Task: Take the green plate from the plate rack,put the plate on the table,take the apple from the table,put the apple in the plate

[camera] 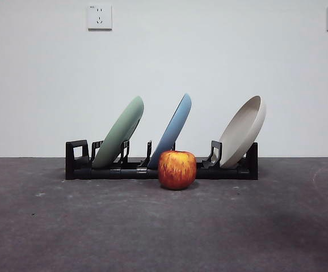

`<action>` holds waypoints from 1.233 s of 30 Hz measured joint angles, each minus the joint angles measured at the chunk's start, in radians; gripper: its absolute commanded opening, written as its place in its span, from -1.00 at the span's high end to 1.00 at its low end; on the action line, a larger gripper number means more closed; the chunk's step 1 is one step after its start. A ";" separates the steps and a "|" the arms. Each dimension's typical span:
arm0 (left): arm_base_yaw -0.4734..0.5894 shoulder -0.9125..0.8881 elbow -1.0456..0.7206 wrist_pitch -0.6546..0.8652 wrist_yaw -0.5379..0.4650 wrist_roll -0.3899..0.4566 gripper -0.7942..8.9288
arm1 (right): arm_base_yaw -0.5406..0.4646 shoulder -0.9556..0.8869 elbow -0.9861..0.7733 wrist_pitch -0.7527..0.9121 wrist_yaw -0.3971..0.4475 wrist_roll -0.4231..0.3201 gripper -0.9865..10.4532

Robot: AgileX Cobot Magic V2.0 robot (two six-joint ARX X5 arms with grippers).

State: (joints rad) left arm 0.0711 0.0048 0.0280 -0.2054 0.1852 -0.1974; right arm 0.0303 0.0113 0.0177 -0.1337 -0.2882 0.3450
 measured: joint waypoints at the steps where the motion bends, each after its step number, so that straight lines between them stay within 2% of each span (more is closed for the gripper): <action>1: 0.000 0.000 0.002 -0.003 0.014 -0.014 0.85 | 0.000 0.000 0.000 0.008 0.000 0.019 0.85; 6: 0.000 0.002 0.068 -0.049 0.074 -0.075 0.85 | 0.000 0.005 0.053 0.015 0.000 0.098 0.85; 13: 0.000 0.061 0.241 -0.100 0.154 -0.094 0.85 | 0.000 0.082 0.213 -0.001 -0.010 0.116 0.85; 19: 0.000 0.184 0.386 -0.209 0.255 -0.081 0.85 | 0.000 0.251 0.394 -0.126 -0.170 0.081 0.85; 24: 0.000 0.295 0.515 -0.293 0.402 -0.014 0.85 | 0.005 0.421 0.593 -0.322 -0.306 -0.049 0.85; 32: 0.000 0.447 0.681 -0.482 0.606 0.113 0.85 | 0.051 0.681 0.891 -0.735 -0.338 -0.362 0.85; 37: 0.000 0.509 0.767 -0.616 0.653 0.204 0.85 | 0.088 0.762 0.982 -0.899 -0.338 -0.496 0.85</action>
State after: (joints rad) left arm 0.0708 0.5137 0.7948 -0.8219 0.8383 0.0067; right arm 0.1184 0.7734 0.9993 -1.0328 -0.6262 -0.1513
